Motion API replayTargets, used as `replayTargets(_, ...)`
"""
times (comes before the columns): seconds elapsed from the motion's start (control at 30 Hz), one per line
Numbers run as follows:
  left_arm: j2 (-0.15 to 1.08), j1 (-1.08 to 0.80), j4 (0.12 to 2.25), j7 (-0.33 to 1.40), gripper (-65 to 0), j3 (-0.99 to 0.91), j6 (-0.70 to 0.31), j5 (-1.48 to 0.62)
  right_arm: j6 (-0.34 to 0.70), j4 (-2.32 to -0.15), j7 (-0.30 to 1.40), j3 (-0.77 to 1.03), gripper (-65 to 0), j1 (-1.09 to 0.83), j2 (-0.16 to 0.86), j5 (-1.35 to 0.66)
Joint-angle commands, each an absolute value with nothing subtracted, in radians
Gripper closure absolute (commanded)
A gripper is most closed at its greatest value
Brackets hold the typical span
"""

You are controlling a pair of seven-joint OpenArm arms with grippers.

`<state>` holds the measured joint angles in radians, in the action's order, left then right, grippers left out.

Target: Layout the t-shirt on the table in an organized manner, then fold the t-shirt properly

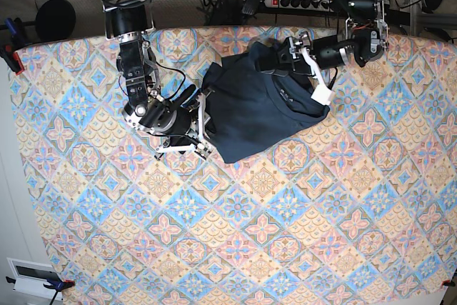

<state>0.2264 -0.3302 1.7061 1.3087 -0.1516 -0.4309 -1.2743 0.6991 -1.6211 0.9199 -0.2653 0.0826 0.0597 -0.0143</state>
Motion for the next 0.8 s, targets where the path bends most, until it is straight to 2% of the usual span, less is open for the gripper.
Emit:
replayTargets(0.0,0.236,-0.331,1.713,1.300,-36.9,-0.159,-0.435,-1.276,0.698,-1.643,0.901,-0.262,-16.5,0.104,0.062,-0.028)
replayTargets(0.33,0.285,-0.337,1.592,1.293,-35.9,-0.165,-0.437,-1.150,0.698,-1.639,0.901,-0.262,-16.5,0.104,0.062,-0.028)
replayTargets(0.77,0.245,-0.308,1.593,1.293,-35.9,-0.165,-0.437,-1.150,0.698,-1.639,0.901,-0.262,-16.5,0.104,0.062,-0.028)
